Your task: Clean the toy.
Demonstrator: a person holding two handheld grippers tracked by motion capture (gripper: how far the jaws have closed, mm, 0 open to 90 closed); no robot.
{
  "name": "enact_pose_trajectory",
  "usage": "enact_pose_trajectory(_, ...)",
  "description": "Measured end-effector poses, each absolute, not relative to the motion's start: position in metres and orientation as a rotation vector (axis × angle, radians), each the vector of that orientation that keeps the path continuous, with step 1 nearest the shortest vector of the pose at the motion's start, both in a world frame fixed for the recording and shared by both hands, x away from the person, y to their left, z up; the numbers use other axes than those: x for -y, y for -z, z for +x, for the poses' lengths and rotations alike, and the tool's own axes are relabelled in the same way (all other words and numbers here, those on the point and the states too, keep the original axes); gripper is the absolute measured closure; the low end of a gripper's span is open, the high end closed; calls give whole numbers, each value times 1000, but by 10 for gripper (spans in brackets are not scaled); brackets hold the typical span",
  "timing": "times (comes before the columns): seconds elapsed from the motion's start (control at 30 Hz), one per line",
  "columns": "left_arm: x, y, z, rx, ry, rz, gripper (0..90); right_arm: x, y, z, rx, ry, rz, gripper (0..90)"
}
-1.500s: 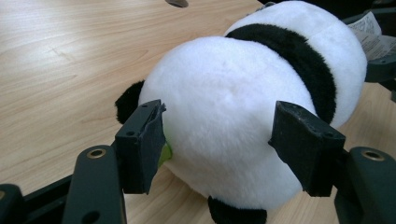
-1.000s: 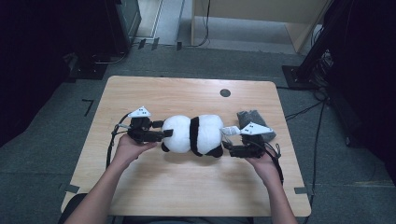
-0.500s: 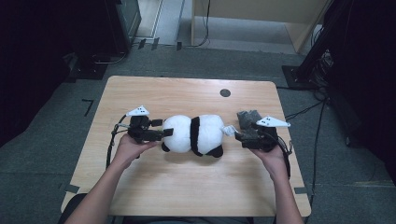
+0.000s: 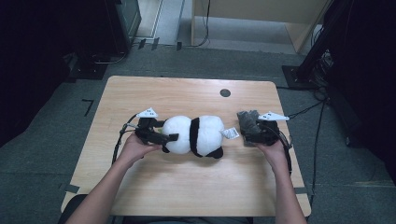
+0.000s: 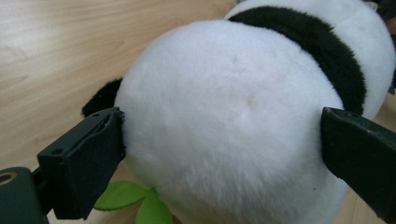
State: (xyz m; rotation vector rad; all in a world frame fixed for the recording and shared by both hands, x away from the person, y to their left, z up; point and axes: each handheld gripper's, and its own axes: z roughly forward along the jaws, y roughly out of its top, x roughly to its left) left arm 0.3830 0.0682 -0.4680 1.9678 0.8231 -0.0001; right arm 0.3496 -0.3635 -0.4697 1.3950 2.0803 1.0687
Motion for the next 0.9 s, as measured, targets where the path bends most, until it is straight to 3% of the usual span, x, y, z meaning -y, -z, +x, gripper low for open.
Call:
enact_pose_trajectory(0.23, -68, 473, 385, -822, 15, 1982, 22, 384, 490, 367, -2028, -988, 1486, 303)
enact_pose_trajectory(0.4, -71, 475, 386, -809, 35, 1974, 86, 388, 508, 372, -2044, -922, 1521, 361)
enact_pose_trajectory(0.9, -73, 477, 379, -840, 20, 1949, 145, 389, 522, 365, -1974, -960, 1481, 420)
